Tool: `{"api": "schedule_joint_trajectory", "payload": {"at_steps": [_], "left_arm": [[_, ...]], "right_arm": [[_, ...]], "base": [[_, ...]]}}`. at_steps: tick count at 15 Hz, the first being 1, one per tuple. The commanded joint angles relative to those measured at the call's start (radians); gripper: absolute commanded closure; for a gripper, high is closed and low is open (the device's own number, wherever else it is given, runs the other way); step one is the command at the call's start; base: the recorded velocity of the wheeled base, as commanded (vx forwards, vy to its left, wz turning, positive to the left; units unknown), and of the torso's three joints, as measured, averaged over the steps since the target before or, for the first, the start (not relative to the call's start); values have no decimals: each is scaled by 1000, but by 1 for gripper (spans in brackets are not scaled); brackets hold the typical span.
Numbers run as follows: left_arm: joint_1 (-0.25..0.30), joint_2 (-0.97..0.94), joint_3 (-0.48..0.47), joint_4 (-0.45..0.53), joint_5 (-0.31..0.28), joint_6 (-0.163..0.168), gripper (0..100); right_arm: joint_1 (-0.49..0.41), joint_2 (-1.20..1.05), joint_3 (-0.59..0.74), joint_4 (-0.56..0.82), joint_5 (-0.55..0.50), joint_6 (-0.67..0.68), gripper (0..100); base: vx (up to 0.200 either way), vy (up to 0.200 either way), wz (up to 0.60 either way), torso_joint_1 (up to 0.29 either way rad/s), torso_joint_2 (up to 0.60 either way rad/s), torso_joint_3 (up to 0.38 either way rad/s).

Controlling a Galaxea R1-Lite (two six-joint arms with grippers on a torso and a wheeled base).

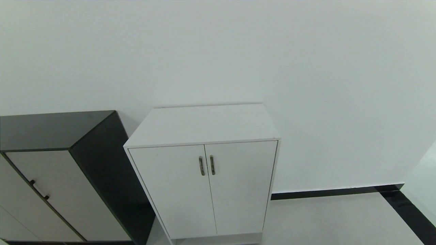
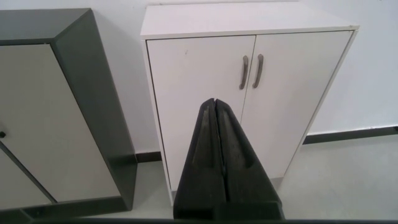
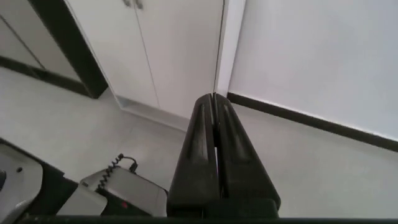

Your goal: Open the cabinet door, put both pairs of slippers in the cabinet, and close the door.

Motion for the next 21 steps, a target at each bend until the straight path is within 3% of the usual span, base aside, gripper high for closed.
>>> {"api": "schedule_joint_trajectory", "payload": {"at_steps": [1, 4, 6, 8, 10, 12, 21], "left_arm": [[0, 1, 0, 0, 0, 0, 100], [0, 1, 0, 0, -1, 0, 100], [0, 1, 0, 0, 0, 0, 100], [0, 1, 0, 0, 0, 0, 100], [0, 1, 0, 0, 0, 0, 100], [0, 1, 0, 0, 0, 0, 100], [0, 1, 0, 0, -1, 1, 100]], "right_arm": [[-118, -43, -1, -2, -30, 35, 100], [-352, -131, -2, -1, -58, 29, 100], [-425, -206, -1, -7, -49, -2, 100], [-425, -206, 7, -22, -95, -11, 100], [-421, -204, 11, 38, -23, 9, 100], [-272, -211, 11, 27, -3, 32, 100], [-269, -203, 10, 30, -64, 27, 100]], "base": [[0, 0, 0, 0, 0, 0], [0, 0, 0, 0, 0, 0], [0, 0, 0, 0, 0, 0], [0, 0, 0, 0, 0, 0], [0, 0, 0, 0, 0, 0], [0, 0, 0, 0, 0, 0], [0, 0, 0, 0, 0, 0]]}}
